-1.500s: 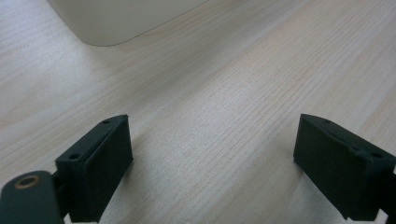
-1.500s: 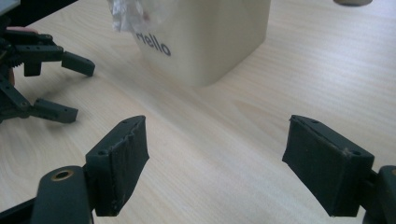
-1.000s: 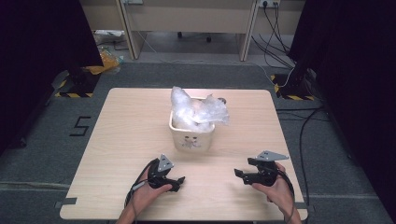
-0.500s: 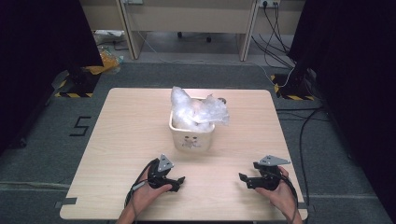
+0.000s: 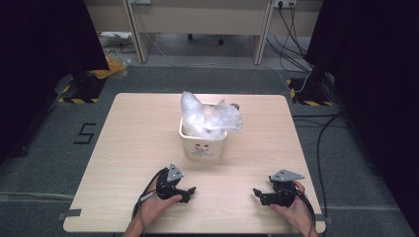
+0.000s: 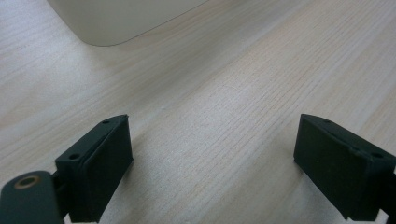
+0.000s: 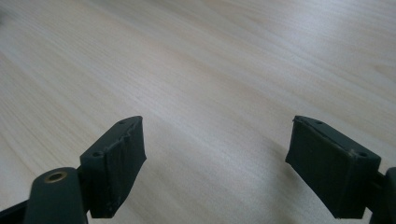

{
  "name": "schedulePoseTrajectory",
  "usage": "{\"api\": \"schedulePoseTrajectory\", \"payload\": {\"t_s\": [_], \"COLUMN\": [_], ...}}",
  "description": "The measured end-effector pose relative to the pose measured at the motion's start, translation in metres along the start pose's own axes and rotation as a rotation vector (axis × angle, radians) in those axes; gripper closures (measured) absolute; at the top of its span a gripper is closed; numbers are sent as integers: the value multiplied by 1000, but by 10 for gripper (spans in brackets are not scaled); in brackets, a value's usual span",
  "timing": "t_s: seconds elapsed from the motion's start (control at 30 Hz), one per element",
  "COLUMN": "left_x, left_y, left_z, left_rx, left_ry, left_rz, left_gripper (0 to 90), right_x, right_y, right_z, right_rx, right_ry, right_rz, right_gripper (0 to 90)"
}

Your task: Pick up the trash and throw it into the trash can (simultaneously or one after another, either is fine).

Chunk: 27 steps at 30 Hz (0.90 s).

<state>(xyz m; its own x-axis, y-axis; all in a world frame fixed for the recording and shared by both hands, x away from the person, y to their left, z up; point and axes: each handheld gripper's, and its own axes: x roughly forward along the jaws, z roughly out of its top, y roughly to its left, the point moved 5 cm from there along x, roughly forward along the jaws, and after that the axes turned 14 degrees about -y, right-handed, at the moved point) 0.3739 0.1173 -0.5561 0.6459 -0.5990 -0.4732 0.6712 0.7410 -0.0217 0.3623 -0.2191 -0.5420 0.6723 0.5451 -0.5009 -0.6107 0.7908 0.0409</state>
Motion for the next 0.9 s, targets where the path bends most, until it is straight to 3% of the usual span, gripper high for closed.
{"api": "schedulePoseTrajectory", "payload": {"t_s": [0.2, 0.33, 0.9], "left_x": [0, 0, 0], "left_y": [0, 0, 0], "left_z": [0, 0, 0], "left_rx": [0, 0, 0], "left_ry": [0, 0, 0], "left_rz": [0, 0, 3], "left_gripper": [107, 107, 106], "right_x": [0, 0, 2], "right_y": [0, -1, -1], "right_z": [-7, -9, -10], "right_rx": [-6, -55, -56], "right_ry": [5, 5, 1], "right_rz": [8, 0, -1], "right_gripper": [188, 151, 127]}}
